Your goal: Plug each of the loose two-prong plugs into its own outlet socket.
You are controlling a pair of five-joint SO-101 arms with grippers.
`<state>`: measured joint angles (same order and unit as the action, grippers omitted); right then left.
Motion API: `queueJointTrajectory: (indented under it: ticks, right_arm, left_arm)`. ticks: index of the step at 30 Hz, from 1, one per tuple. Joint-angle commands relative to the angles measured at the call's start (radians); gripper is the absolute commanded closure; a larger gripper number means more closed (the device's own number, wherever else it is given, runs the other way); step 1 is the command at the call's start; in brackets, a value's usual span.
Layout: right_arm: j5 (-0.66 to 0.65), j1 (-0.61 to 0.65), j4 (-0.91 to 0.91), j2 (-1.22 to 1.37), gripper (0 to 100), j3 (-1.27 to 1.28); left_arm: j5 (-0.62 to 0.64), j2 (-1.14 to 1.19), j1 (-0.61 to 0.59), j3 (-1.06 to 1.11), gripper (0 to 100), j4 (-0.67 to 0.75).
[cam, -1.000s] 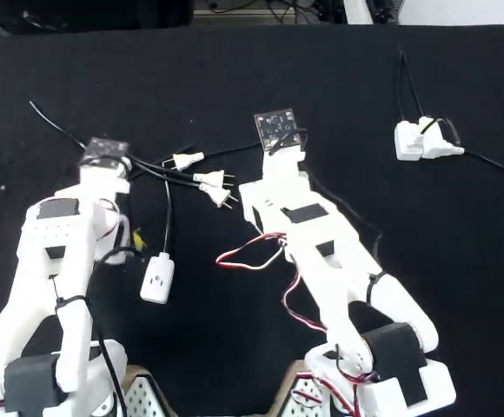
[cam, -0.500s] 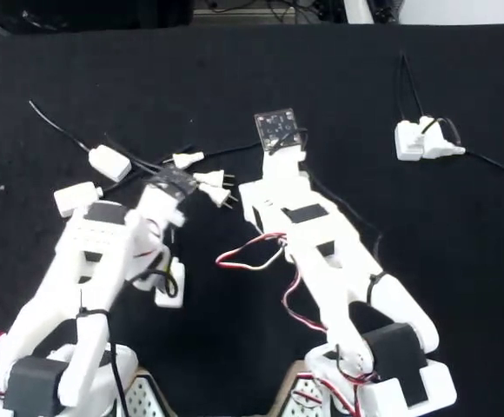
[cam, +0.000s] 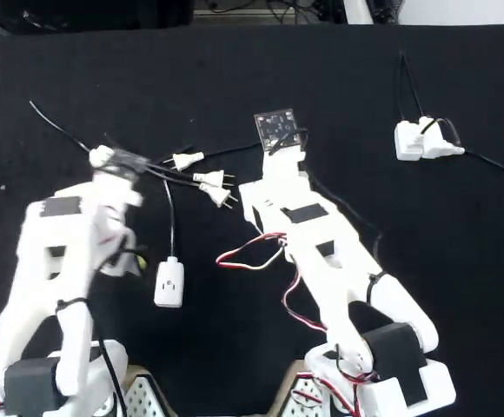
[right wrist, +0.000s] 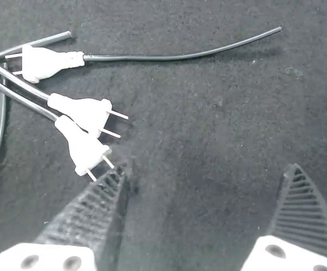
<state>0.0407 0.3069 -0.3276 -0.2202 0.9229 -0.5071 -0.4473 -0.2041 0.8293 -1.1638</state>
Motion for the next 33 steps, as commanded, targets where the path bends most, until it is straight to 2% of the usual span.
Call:
queueJointTrajectory:
  ticks: [1,5,9,13,17,21,24,27,30,33]
  right_arm:
    - [-0.005,0.006,0.018,-0.004,62.0,-0.027]
    - [-0.005,0.003,0.014,-0.005,62.0,-0.027]
    - [0.003,-0.075,0.011,-0.042,62.0,-0.025]
    - [0.006,-0.180,-0.035,-0.136,62.0,-0.021]
    - [0.006,-0.226,-0.043,-0.200,62.0,0.008]
    - [0.006,-0.221,-0.043,-0.213,62.0,0.021]
    - [0.006,-0.221,-0.041,-0.211,62.0,0.021]
    - [0.006,-0.221,-0.041,-0.211,62.0,0.022]
    - [0.006,-0.226,-0.041,-0.211,62.0,0.024]
    - [0.006,-0.226,-0.041,-0.211,62.0,0.024]
  left_arm:
    - [-0.008,-0.006,-0.022,-0.047,74,0.005]
    - [-0.008,-0.005,0.113,0.018,74,0.020]
    - [-0.008,-0.005,0.246,0.122,74,0.129]
    - [0.000,-0.006,0.300,0.151,74,0.187]
    - [0.015,-0.006,0.360,0.154,74,0.227]
    - [0.178,-0.006,0.452,0.151,74,0.301]
    - [0.324,-0.006,0.573,0.160,74,0.356]
    - [0.396,-0.017,0.676,0.159,74,0.358]
    - [0.402,-0.018,0.665,0.151,74,0.356]
    - [0.407,-0.018,0.578,0.134,74,0.356]
